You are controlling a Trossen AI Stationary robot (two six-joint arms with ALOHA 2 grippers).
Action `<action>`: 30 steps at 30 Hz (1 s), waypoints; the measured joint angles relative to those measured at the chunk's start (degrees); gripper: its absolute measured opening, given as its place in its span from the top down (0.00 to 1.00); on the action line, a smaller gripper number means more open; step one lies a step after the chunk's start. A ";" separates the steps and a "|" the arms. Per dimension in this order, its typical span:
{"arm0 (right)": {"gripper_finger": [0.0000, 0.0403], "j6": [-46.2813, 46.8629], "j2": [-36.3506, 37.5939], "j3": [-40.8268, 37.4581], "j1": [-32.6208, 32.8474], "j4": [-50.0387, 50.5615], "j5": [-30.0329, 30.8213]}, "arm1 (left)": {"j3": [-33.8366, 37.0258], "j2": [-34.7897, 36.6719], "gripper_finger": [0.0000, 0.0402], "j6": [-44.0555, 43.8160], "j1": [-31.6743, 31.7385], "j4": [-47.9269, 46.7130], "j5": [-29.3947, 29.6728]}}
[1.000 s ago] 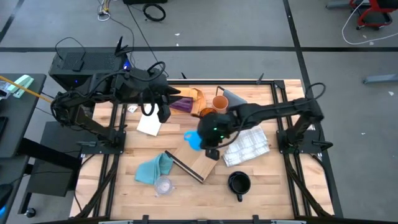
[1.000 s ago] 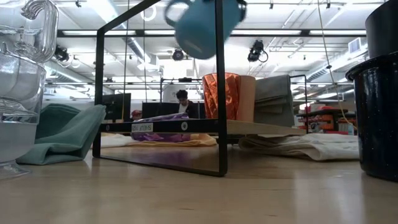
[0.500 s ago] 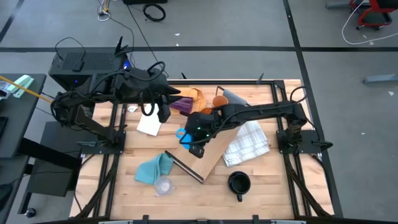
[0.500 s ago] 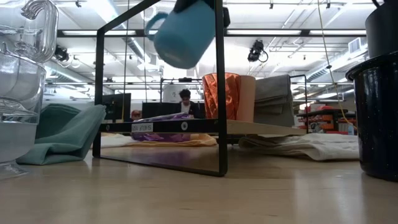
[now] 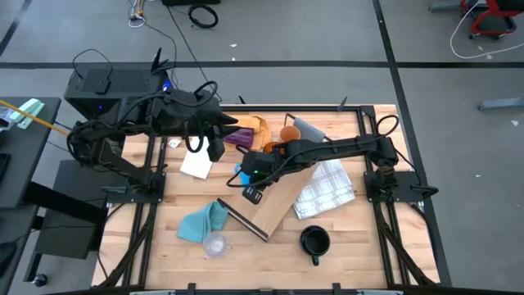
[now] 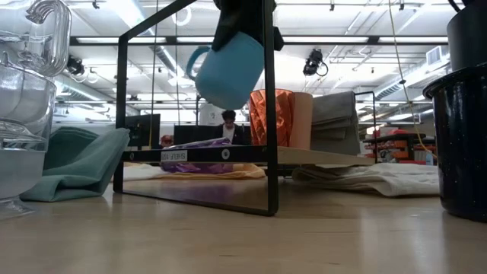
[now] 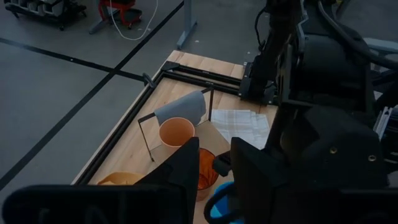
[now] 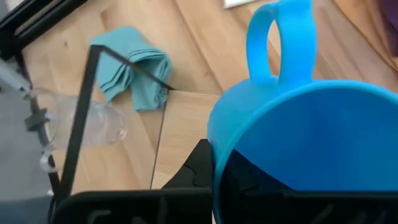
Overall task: Stack small to large cups/mugs on shelf
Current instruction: Put the blue mug on the shelf
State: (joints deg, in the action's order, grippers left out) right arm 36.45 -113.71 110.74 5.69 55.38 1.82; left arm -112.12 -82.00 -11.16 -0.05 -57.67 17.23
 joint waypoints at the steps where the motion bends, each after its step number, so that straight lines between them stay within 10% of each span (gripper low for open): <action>1: 0.99 0.60 -0.01 0.00 0.00 0.46 0.24 | 0.00 0.00 0.75 0.02 0.00 0.00 0.00; 30: 0.99 4.21 -3.04 0.00 -0.09 6.80 1.38 | 0.00 0.00 0.78 0.46 -0.04 0.00 0.00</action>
State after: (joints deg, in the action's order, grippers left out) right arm 40.66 -116.75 110.74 5.61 62.18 3.20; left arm -112.12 -82.00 -10.70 -0.10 -57.67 17.23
